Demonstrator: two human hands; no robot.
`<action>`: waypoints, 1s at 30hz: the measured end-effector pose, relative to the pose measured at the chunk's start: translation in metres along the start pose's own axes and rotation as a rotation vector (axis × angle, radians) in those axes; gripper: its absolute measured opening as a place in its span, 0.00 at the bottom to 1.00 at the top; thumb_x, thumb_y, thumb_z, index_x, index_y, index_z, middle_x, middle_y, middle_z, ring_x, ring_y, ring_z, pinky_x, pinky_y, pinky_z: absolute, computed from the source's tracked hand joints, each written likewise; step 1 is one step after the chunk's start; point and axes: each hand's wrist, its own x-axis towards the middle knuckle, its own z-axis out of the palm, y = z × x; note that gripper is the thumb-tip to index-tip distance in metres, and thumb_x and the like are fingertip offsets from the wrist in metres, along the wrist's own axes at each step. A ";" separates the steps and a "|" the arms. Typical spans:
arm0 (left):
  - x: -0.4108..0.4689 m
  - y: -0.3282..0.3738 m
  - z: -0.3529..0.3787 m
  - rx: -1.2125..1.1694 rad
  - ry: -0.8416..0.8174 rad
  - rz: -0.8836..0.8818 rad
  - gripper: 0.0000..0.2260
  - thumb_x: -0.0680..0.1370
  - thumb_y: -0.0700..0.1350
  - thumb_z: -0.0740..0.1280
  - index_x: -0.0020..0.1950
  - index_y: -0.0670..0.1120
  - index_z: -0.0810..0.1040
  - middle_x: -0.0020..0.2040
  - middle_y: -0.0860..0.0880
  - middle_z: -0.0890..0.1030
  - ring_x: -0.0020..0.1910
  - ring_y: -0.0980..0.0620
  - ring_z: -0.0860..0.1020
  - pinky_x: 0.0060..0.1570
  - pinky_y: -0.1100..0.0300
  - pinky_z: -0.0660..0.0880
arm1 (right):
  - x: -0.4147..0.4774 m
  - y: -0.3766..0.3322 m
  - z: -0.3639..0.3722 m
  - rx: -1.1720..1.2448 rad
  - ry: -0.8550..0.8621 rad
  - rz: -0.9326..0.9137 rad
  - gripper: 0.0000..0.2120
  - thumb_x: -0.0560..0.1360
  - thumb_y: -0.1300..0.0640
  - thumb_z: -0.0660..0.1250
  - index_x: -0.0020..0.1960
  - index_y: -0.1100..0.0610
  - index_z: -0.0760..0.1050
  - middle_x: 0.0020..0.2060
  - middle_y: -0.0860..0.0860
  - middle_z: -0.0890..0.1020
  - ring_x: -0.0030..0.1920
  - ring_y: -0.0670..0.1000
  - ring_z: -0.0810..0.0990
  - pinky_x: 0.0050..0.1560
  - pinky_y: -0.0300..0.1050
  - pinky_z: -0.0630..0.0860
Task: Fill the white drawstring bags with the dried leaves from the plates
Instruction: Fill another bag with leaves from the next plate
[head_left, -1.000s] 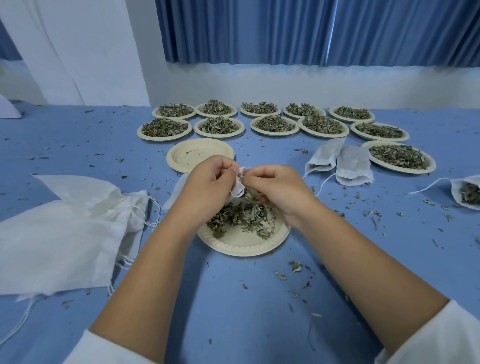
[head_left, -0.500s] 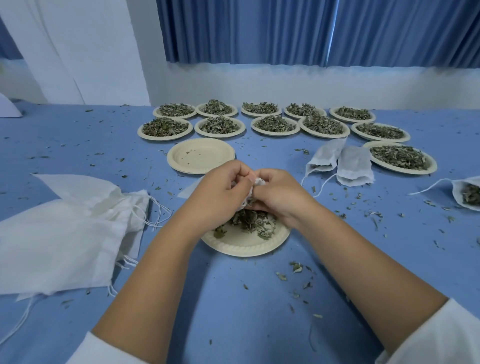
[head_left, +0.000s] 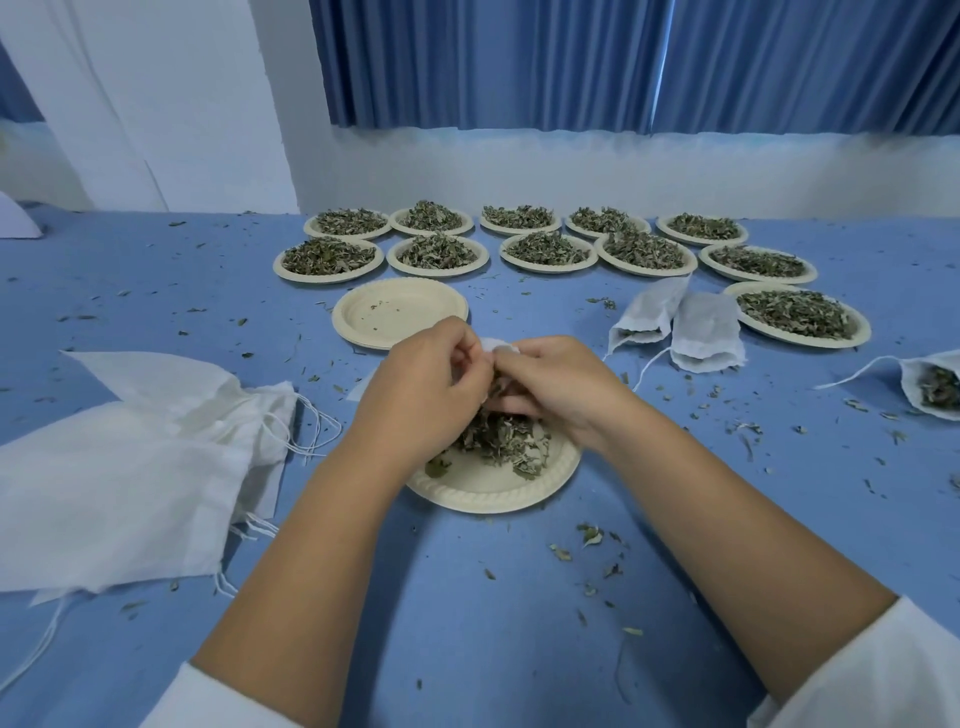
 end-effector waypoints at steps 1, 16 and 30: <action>0.001 -0.001 0.000 -0.001 0.024 -0.011 0.05 0.78 0.47 0.66 0.42 0.51 0.74 0.36 0.54 0.78 0.32 0.58 0.75 0.32 0.62 0.70 | 0.000 -0.002 -0.001 0.036 -0.024 0.025 0.06 0.79 0.62 0.65 0.46 0.64 0.79 0.27 0.50 0.82 0.30 0.45 0.83 0.37 0.36 0.81; 0.006 -0.009 -0.007 -0.091 0.117 -0.114 0.05 0.78 0.46 0.66 0.42 0.50 0.75 0.39 0.56 0.78 0.28 0.66 0.72 0.30 0.73 0.67 | -0.003 -0.012 -0.006 0.469 -0.130 0.163 0.03 0.74 0.72 0.65 0.43 0.68 0.76 0.32 0.61 0.82 0.36 0.56 0.85 0.35 0.41 0.82; 0.006 -0.004 -0.013 -0.375 -0.007 -0.236 0.06 0.78 0.46 0.68 0.41 0.50 0.79 0.40 0.46 0.82 0.32 0.60 0.76 0.34 0.69 0.73 | -0.004 -0.004 0.003 0.019 -0.071 -0.165 0.11 0.75 0.74 0.62 0.43 0.61 0.75 0.33 0.50 0.85 0.37 0.46 0.84 0.43 0.38 0.81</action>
